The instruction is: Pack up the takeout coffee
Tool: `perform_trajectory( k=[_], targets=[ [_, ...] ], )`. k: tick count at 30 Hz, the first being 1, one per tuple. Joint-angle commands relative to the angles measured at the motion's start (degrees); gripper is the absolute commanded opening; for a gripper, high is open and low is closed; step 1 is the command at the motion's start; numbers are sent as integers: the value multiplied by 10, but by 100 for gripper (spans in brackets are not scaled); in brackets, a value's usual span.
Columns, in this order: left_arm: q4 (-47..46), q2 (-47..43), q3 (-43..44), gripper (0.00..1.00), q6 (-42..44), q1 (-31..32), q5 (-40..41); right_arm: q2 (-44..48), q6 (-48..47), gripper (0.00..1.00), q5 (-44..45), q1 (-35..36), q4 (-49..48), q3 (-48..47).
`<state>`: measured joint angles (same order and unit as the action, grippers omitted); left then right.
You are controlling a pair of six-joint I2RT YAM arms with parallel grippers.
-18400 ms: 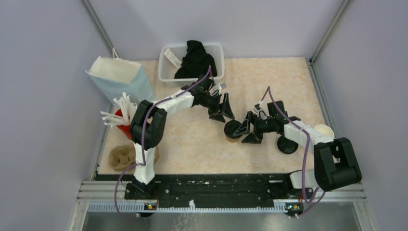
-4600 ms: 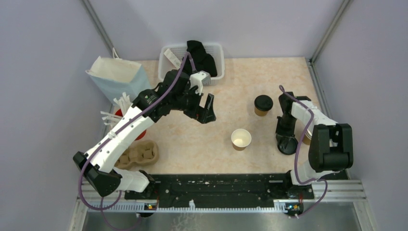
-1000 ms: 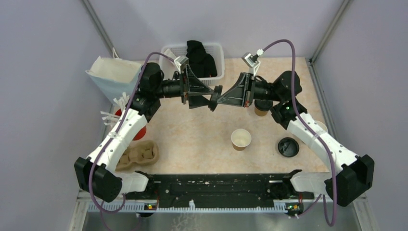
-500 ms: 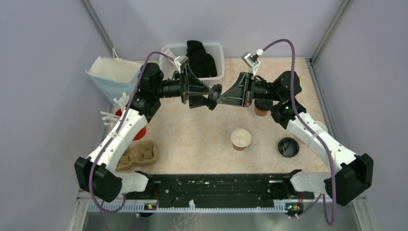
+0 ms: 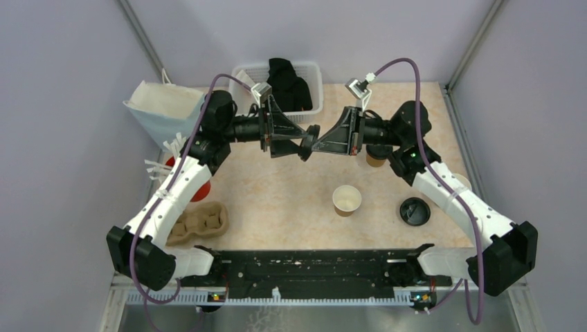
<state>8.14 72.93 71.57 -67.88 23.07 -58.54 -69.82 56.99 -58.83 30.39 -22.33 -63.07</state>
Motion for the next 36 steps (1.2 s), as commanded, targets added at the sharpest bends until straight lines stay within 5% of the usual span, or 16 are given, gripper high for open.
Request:
perform_trajectory(
  k=[1, 31, 36],
  targets=[
    [-33, -1, 10, 98, -16, 3, -20, 9, -8, 0, 4, 8, -27, -14],
    [-22, -14, 0, 98, -6, 1, 18, 45, -34, 0, 24, 8, 23, 20],
    [50, -25, 17, 98, 80, -3, 79, 53, -62, 0, 61, 8, 96, 15]
  ],
)
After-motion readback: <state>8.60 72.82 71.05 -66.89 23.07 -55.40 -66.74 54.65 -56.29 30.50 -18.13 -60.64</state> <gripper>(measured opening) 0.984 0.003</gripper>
